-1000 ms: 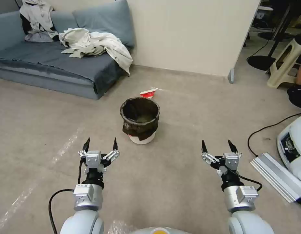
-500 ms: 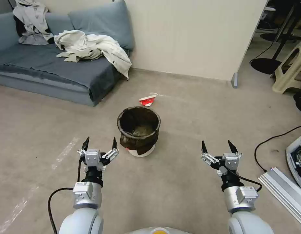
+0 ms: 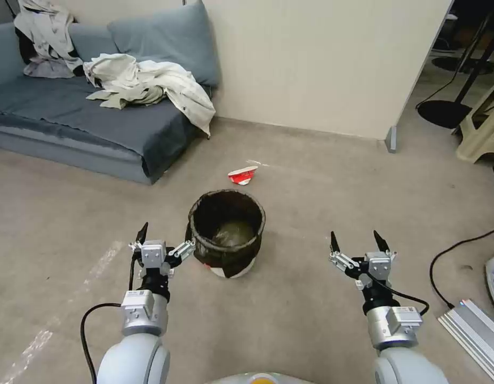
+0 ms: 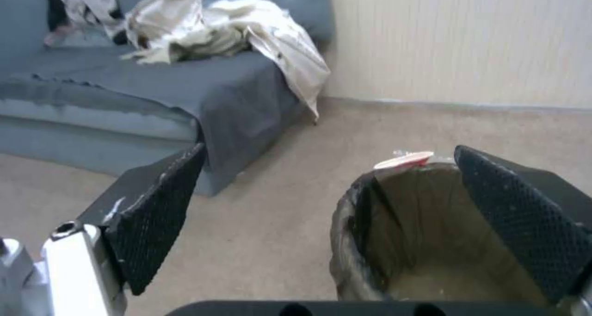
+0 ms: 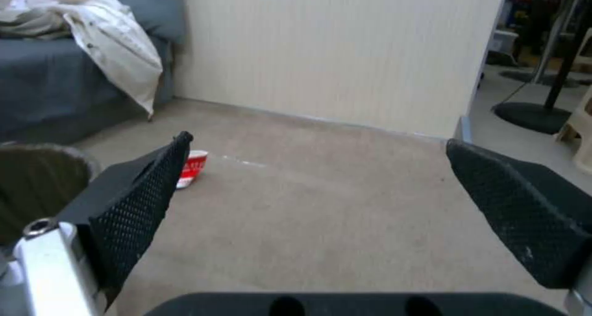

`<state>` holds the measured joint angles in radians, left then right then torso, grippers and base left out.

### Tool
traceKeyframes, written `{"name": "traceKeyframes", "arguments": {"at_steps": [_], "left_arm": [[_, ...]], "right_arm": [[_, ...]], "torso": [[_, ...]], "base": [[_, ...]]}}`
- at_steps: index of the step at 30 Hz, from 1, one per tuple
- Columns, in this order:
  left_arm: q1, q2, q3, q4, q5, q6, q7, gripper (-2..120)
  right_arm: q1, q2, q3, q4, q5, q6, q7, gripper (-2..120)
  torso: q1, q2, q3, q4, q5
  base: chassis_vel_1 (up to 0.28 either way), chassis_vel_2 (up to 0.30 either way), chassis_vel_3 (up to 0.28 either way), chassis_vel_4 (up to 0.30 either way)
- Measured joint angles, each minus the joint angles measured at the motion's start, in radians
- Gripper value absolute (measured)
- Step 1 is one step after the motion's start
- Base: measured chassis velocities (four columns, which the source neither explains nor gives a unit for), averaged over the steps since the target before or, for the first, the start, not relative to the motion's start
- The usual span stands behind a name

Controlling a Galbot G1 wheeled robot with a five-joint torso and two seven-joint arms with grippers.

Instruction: Pick up the trash can from the floor.

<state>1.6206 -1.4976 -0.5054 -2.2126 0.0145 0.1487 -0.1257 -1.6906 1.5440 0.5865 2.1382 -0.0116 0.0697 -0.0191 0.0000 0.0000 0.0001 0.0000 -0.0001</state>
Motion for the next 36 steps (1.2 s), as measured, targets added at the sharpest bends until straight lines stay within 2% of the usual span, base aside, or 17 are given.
{"name": "traceKeyframes", "arguments": {"at_steps": [3,6,8,9,10,13,17,23,26,27,30,36], "left_arm": [[-0.045,0.029,-0.003,0.022,-0.046,0.059,-0.005,100],[-0.119,0.077,-0.002,0.079,-0.092,0.129,-0.032,100],[-0.139,0.087,0.000,0.090,-0.108,0.149,-0.042,100],[-0.169,0.102,0.006,0.105,-0.139,0.187,-0.058,100],[-0.169,0.102,0.006,0.105,-0.139,0.187,-0.058,100],[-0.227,0.129,0.022,0.133,-0.189,0.267,-0.056,100],[-0.247,0.143,0.037,0.150,-0.223,0.320,-0.044,100],[-0.261,0.145,0.052,0.179,-0.256,0.346,-0.059,100],[-0.290,0.151,0.066,0.190,-0.275,0.410,-0.104,100],[-0.290,0.151,0.066,0.190,-0.275,0.410,-0.104,100],[-0.318,0.163,0.068,0.199,-0.311,0.477,-0.164,100],[-0.356,0.184,0.070,0.226,-0.350,0.517,-0.192,100]], "right_arm": [[0.002,-0.001,-0.002,-0.001,0.002,0.004,0.005,100],[0.001,-0.004,-0.003,-0.004,0.007,0.005,0.017,100],[0.000,-0.004,-0.003,-0.005,0.008,0.005,0.020,100],[-0.002,-0.006,-0.001,-0.005,0.009,0.006,0.025,100],[-0.002,-0.006,-0.001,-0.005,0.009,0.006,0.025,100],[0.000,-0.009,0.005,-0.006,0.012,0.005,0.038,100],[0.006,-0.008,0.004,-0.012,0.012,0.003,0.048,100],[0.019,-0.009,-0.002,-0.023,0.007,-0.001,0.052,100],[0.020,-0.007,-0.002,-0.026,0.007,-0.002,0.055,100],[0.020,-0.007,-0.002,-0.026,0.007,-0.002,0.055,100],[0.021,-0.008,-0.003,-0.030,0.008,-0.003,0.057,100],[0.020,-0.011,-0.003,-0.040,0.010,-0.001,0.058,100]], "torso": [[0.000,0.000,0.000,0.0000,0.0001],[0.000,0.000,0.000,0.0001,0.0000],[0.000,0.000,0.000,0.0000,0.0000],[0.000,0.000,0.000,0.0000,0.0000],[0.000,0.000,0.000,0.0000,0.0000],[0.000,0.000,0.000,0.0000,0.0000],[0.000,0.000,0.000,0.0000,0.0001],[0.000,0.000,0.000,0.0002,0.0001],[0.000,0.000,0.000,-0.0001,0.0001],[0.000,0.000,0.000,-0.0001,0.0001],[0.000,0.000,0.000,0.0001,0.0001],[0.000,0.000,0.000,0.0000,0.0001]], "base": [[-0.079,0.093,0.100,-0.063],[-0.021,0.008,0.014,-0.008],[0.000,0.000,0.000,0.000],[0.000,0.000,0.000,0.000],[0.000,0.000,0.000,0.000],[0.000,0.000,0.000,0.000],[0.000,0.000,0.000,0.000],[0.000,0.000,0.000,0.000],[0.000,0.000,0.000,0.000],[0.000,0.000,0.000,0.000],[0.000,0.000,0.000,0.000],[0.000,0.000,0.000,0.000]]}}
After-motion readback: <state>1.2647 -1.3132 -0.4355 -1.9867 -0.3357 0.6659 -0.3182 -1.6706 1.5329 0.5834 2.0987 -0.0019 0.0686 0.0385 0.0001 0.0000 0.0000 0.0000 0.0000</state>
